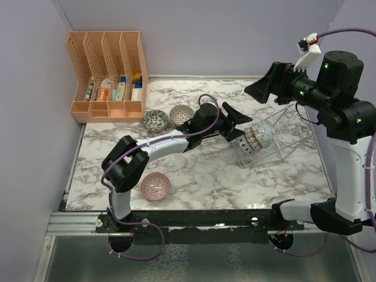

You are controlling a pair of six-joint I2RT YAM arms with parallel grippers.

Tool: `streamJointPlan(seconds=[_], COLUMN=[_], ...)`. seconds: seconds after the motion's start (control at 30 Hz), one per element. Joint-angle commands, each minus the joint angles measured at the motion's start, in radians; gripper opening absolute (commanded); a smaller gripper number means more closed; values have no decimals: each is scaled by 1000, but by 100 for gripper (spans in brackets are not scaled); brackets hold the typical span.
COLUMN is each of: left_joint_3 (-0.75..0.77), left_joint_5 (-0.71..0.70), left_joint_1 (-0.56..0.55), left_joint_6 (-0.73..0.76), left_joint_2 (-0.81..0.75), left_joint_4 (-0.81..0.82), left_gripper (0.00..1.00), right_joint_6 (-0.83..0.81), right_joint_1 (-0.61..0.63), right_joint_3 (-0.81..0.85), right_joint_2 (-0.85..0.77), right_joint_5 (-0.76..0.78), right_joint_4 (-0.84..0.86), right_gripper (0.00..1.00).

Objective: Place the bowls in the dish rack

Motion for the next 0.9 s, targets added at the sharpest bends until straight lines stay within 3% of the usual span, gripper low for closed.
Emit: streamJointPlan(seconds=[0.0,0.1,0.23,0.43,0.67,0.87], left_joint_3=[-38,-97,-127,-124,-355,-460], left_joint_5=[2,-33,-89,-256,-483,-536], left_joint_1=[21,55,124,136,23,-46], left_joint_6=[134,247,471,773,742,688], left_joint_2=[-141,-267,-426,-575,-734,-751], left_joint_4=[-124,-232,-502,-986,-1187,-1208], left_gripper=[75,81,83,78,76,72], right_joint_6=[8,6,3,13,22,37], right_joint_1=[-7,-7,-7,-7,-8,-7], right_joint_3=[-12,-10,0,3,-3,-35], right_joint_2=[-23,-26,-25,-20,-6,-10], right_joint_5=[-30,-33,-44,-78,-119,-139], right_joint_4=[45,45,38,47,73,83], right_gripper=[100,99,99,99,99,100])
